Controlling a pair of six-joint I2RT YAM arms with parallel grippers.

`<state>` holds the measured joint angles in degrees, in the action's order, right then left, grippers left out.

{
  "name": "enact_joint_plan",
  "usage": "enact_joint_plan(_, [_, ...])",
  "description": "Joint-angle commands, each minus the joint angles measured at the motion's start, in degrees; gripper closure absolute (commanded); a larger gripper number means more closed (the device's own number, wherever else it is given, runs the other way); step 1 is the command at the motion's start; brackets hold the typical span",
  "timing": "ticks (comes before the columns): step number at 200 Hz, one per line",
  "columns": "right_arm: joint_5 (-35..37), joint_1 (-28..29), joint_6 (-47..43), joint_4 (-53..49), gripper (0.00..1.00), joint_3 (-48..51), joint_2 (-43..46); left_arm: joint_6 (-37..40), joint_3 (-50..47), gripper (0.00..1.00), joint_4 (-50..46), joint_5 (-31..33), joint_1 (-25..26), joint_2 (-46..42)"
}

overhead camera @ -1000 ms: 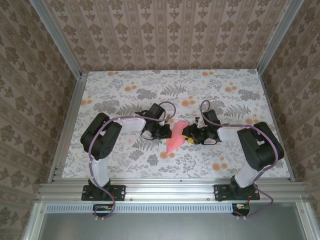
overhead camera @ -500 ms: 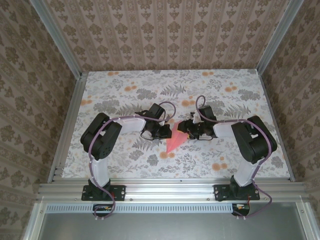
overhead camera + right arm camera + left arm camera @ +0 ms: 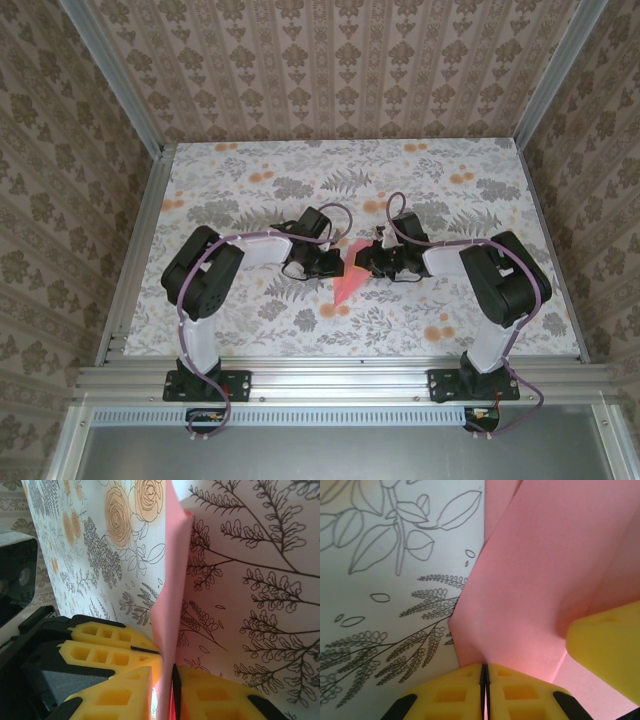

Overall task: Fold a paper plane with a square sheet of paper (pick it up from the middle)
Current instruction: Turn over the paper at the bottom-center of the table.

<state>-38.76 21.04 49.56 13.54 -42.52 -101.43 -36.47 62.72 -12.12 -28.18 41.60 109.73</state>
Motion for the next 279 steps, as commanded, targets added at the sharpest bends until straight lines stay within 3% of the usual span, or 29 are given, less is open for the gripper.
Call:
enact_joint_plan(1, [2.0,0.6,-1.3,-2.4,0.81,-2.1,-1.5,-1.6,-1.7,0.88,1.2,-1.1,0.3,-2.1])
enact_joint_plan(46, [3.4,0.8,-4.0,-8.3,0.89,-4.6,0.2,-2.0,-2.5,0.87,1.3,-0.6,0.2,-3.9])
enact_joint_plan(97, [12.0,0.8,-17.6,-33.8,0.95,-13.2,8.0,-4.0,-5.1,0.8,3.3,1.0,-1.0,-12.4])
enact_joint_plan(124, [21.1,1.1,-26.0,-51.2,0.95,-20.5,12.3,-4.9,-7.7,0.78,2.6,5.7,-2.5,-18.5])
enact_joint_plan(154, [39.3,3.2,-33.4,-69.7,0.95,-30.4,14.1,-6.0,-12.0,0.76,1.3,10.2,-5.8,-24.5])
enact_joint_plan(173, [51.0,6.1,-35.0,-78.9,0.95,-36.3,12.6,-6.7,-14.5,0.76,0.3,12.8,-8.1,-27.6])
enact_joint_plan(200, [59.3,11.1,-32.8,-84.5,0.95,-41.0,9.0,-8.3,-18.4,0.77,0.4,15.3,-10.9,-32.2])
enact_joint_plan(279, [62.6,27.3,-21.7,-86.9,0.92,-54.0,-13.8,-9.8,-25.1,0.74,-1.1,19.2,-14.0,-43.2])
